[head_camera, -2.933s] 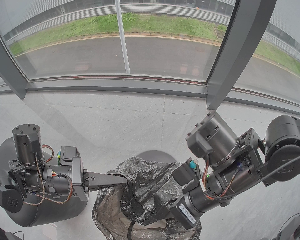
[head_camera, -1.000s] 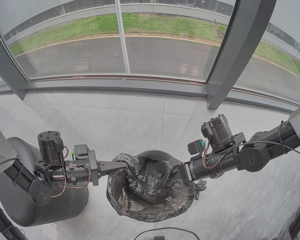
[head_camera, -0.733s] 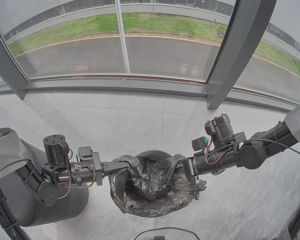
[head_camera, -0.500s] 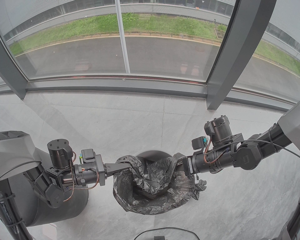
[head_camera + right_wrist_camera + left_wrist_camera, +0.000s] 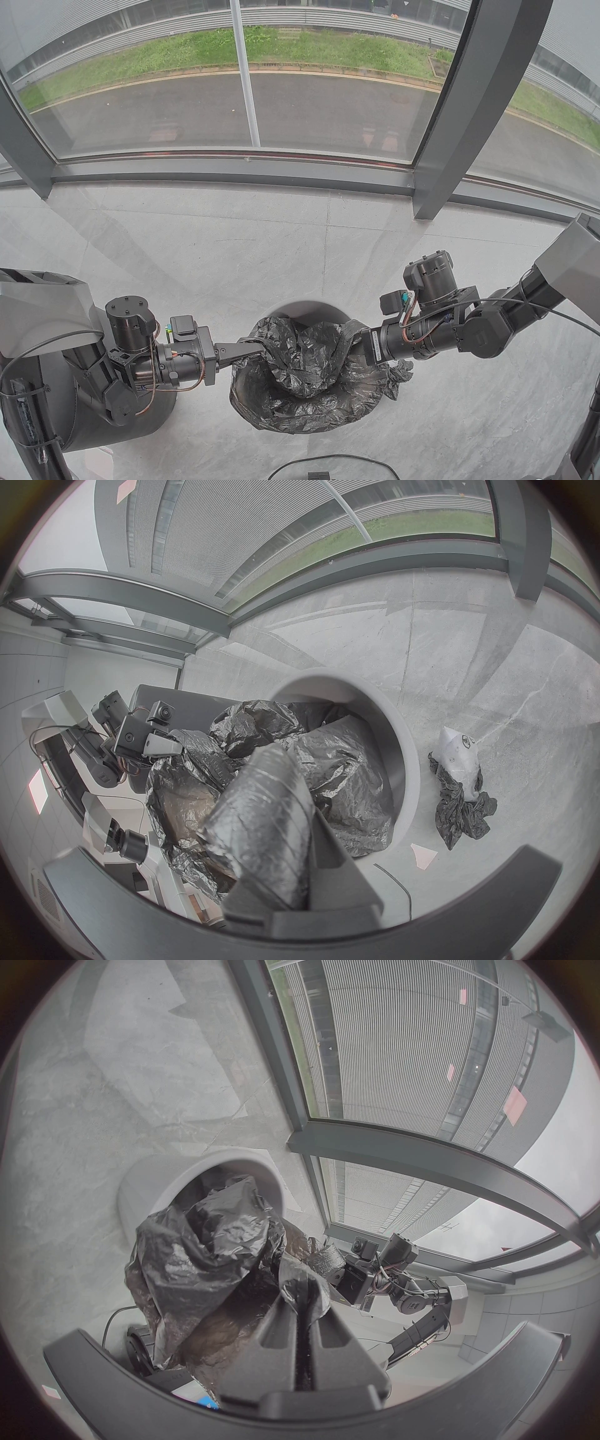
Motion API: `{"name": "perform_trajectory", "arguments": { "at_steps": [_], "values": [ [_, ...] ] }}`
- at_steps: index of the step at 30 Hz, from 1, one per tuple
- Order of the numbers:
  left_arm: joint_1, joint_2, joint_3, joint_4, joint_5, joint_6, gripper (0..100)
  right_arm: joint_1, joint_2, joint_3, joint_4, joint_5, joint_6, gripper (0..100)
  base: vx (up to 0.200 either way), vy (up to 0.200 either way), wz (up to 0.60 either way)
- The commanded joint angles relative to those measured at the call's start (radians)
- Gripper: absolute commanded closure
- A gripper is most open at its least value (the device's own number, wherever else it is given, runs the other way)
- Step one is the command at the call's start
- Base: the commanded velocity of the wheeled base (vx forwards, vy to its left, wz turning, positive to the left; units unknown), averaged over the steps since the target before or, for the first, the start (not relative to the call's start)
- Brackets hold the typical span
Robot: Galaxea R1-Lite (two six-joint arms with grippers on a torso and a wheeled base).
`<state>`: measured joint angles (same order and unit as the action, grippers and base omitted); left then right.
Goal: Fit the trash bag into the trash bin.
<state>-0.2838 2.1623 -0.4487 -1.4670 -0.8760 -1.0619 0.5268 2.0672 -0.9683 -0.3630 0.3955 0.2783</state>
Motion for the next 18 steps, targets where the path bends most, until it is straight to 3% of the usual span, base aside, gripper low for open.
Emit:
{"name": "perform_trajectory", "arguments": {
  "at_steps": [1,6,9,12,18],
  "values": [
    [-0.012,0.016,0.041,-0.006,0.002,0.01,100,0.005,0.01,0.069,-0.062,0.0,-0.002,100,0.0,0.0,0.0],
    [-0.009,0.105,0.042,-0.088,0.006,0.057,100,0.015,0.037,0.095,-0.122,-0.007,-0.001,100,0.0,0.0,0.0],
    [0.0,0.162,0.024,-0.085,0.003,0.218,100,0.022,0.06,0.094,-0.126,-0.035,-0.001,100,0.0,0.0,0.0],
    [0.002,0.168,0.027,-0.084,0.003,0.3,100,0.03,0.063,0.097,-0.126,-0.037,-0.002,100,0.0,0.0,0.0],
    [0.003,0.179,0.024,-0.084,0.005,0.31,100,0.038,0.07,0.095,-0.129,-0.038,-0.002,100,0.0,0.0,0.0]
  ]
}}
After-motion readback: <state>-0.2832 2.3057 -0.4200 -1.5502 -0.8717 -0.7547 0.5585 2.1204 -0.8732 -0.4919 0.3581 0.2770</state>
